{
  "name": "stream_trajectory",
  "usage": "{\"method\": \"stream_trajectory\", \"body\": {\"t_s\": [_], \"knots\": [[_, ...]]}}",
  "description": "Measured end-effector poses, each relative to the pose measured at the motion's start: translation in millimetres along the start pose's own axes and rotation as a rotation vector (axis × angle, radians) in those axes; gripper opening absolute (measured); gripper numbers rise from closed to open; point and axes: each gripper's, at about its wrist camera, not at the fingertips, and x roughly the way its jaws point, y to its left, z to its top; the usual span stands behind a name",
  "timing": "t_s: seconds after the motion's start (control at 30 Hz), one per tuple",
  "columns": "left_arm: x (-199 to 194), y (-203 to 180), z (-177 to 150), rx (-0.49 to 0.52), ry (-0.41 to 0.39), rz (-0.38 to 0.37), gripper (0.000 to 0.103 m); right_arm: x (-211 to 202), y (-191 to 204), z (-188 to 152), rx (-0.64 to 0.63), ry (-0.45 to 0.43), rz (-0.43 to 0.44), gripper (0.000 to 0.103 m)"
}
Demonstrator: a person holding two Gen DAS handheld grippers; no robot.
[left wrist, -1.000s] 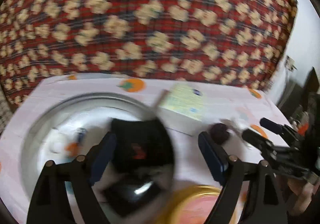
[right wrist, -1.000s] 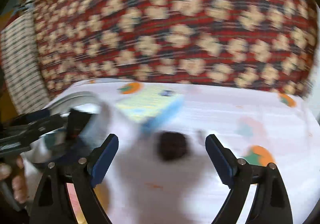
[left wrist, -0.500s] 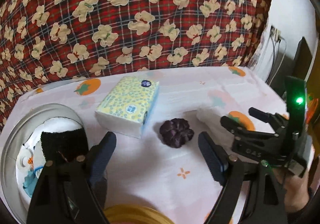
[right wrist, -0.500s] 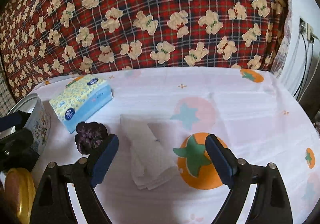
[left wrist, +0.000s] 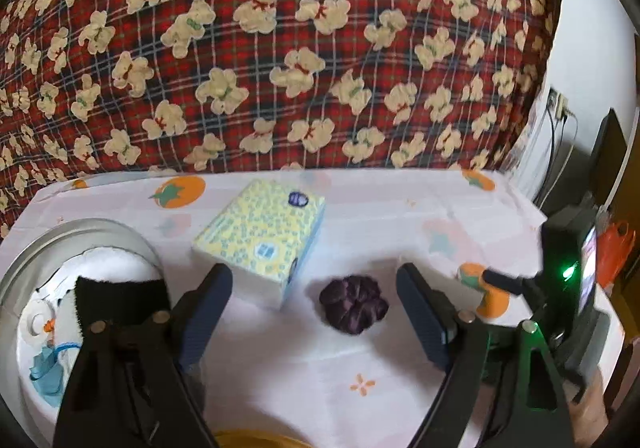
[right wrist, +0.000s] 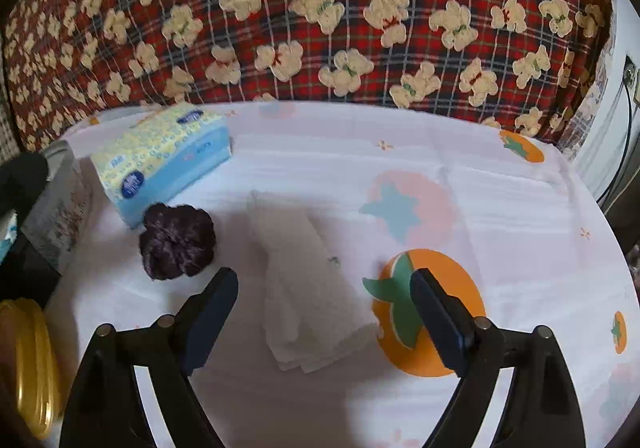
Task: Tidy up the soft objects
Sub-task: 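Move the right tool to the white cloth while the left tool approaches the purple scrunchie, then grasp the white cloth with the right tool while the left tool grasps the purple scrunchie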
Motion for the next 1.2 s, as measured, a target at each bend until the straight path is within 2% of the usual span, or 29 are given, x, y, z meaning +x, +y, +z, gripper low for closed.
{"method": "stream_trajectory", "body": {"t_s": [0.07, 0.13, 0.2, 0.4, 0.6, 0.67, 0.93, 1.2], "knots": [[2, -2, 3, -0.012, -0.017, -0.015, 0.085, 7, -2, 1, 0.008, 0.037, -0.001, 0.072], [12, -7, 8, -0.012, 0.000, -0.014, 0.085, 9, -6, 1, 0.024, 0.049, 0.008, 0.063], [23, -11, 13, -0.008, 0.031, -0.020, 0.085, 10, -8, 1, 0.034, 0.053, 0.024, 0.048], [32, -22, 14, 0.032, 0.084, -0.002, 0.085, 5, -17, 3, 0.083, 0.034, 0.074, 0.023], [49, -42, 14, 0.086, 0.248, 0.005, 0.085, -6, -34, 0, 0.131, -0.012, 0.041, 0.017], [59, -41, 15, 0.062, 0.307, 0.006, 0.085, -5, -40, -1, 0.147, -0.006, 0.051, 0.018], [84, -52, 13, 0.057, 0.438, 0.023, 0.085, 0, -53, -3, 0.190, 0.014, 0.080, 0.018], [111, -56, 7, 0.043, 0.532, 0.029, 0.083, -1, -57, -4, 0.213, 0.010, 0.088, 0.018]]}}
